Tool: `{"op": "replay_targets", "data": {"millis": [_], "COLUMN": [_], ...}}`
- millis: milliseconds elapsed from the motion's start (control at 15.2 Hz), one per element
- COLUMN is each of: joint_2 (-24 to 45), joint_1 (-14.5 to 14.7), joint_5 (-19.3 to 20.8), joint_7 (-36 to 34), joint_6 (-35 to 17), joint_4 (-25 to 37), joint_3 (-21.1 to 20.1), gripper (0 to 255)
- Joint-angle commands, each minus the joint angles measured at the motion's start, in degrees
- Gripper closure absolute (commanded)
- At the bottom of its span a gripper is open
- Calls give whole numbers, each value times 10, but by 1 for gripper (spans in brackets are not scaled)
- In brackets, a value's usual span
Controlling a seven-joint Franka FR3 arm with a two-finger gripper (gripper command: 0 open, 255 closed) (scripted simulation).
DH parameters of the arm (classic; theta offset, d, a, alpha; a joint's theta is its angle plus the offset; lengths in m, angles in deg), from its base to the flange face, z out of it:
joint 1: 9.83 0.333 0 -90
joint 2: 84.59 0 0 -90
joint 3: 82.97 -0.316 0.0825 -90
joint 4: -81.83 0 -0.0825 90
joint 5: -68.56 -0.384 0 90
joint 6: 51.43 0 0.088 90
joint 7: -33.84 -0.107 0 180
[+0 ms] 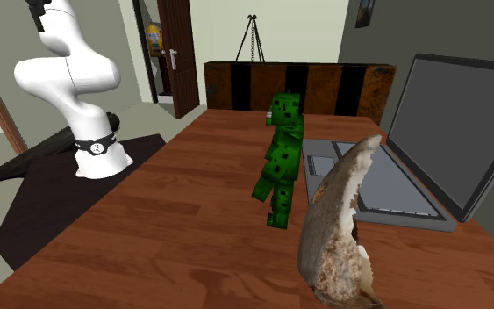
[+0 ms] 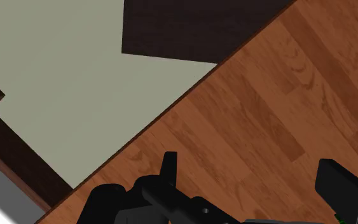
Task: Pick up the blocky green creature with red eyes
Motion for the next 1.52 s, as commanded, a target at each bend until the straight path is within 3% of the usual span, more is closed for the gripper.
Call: {"op": "replay_targets", "data": {"millis": [0,792,1122,1452], "joint_2": [0,100,173,262], "joint_1": [0,23,25,24], "joint_5": [0,-83,-91,-74], "joint_7": [0,-215,-303,-397], "joint_6": [0,-127,-178,-219], "joint_4": [0,8,47,108], "joint_3": [0,-140,-195,-247], "gripper": [0,0,0,0]}}
